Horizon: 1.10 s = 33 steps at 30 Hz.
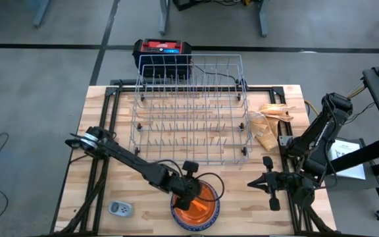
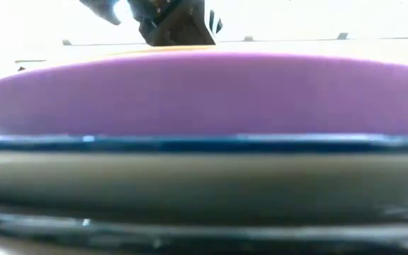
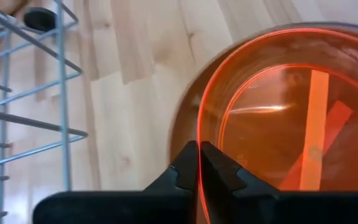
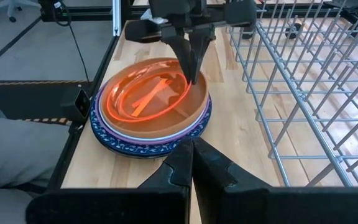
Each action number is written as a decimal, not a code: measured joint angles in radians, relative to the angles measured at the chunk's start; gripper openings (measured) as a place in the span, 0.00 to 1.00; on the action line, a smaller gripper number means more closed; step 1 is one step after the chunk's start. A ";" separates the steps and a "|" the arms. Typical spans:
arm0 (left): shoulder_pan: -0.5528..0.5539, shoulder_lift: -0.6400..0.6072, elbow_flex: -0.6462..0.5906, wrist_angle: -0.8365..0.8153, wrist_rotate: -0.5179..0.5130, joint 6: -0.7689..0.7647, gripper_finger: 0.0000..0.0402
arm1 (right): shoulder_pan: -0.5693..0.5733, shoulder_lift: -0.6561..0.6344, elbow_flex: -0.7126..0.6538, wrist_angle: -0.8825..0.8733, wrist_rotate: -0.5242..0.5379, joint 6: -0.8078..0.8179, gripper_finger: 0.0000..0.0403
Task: Sort dishes
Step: Put the orange plate into the dish rack
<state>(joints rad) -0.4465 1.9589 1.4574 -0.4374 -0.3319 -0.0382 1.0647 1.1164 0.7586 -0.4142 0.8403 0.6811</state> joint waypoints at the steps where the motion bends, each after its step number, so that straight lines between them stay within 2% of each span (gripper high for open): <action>1: 0.000 -0.004 0.000 0.000 -0.001 -0.001 0.00 | 0.000 0.000 0.000 0.000 0.000 0.000 0.00; 8: 0.000 -0.024 0.006 0.000 -0.002 -0.011 0.00 | 0.000 0.000 0.000 0.000 0.000 0.000 0.00; 13: -0.014 -0.043 0.058 -0.014 -0.021 -0.008 0.00 | 0.000 0.000 0.000 0.000 0.000 0.000 0.00; 16: -0.020 -0.044 0.112 -0.134 -0.033 -0.032 0.00 | 0.000 0.000 0.000 0.000 0.000 0.000 0.00; 18: -0.028 -0.044 0.144 -0.228 -0.096 -0.088 0.00 | 0.000 0.000 0.000 0.000 0.000 0.000 0.00; 19: -0.032 -0.044 0.151 -0.218 -0.126 -0.099 0.00 | 0.000 0.000 0.000 0.000 0.000 0.000 0.00; 22: -0.044 -0.044 0.156 -0.199 -0.107 -0.081 0.00 | 0.000 0.000 0.000 0.000 0.000 0.000 0.00; 25: -0.059 -0.045 0.152 -0.205 -0.159 -0.101 0.00 | 0.000 0.000 -0.003 -0.001 0.000 0.000 0.00; 27: -0.060 -0.049 0.154 -0.196 -0.128 -0.102 0.00 | 0.000 0.001 -0.003 0.001 0.000 0.000 0.00; 30: -0.072 -0.056 0.150 -0.242 -0.213 -0.145 0.00 | 0.000 0.016 -0.004 0.000 0.000 0.000 0.00; 33: -0.073 -0.058 0.155 -0.235 -0.162 -0.143 0.00 | 0.000 0.034 -0.004 0.002 0.000 0.007 0.00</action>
<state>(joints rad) -0.5198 1.9006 1.6125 -0.6726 -0.4936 -0.1811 1.0645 1.1503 0.7547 -0.4122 0.8398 0.6880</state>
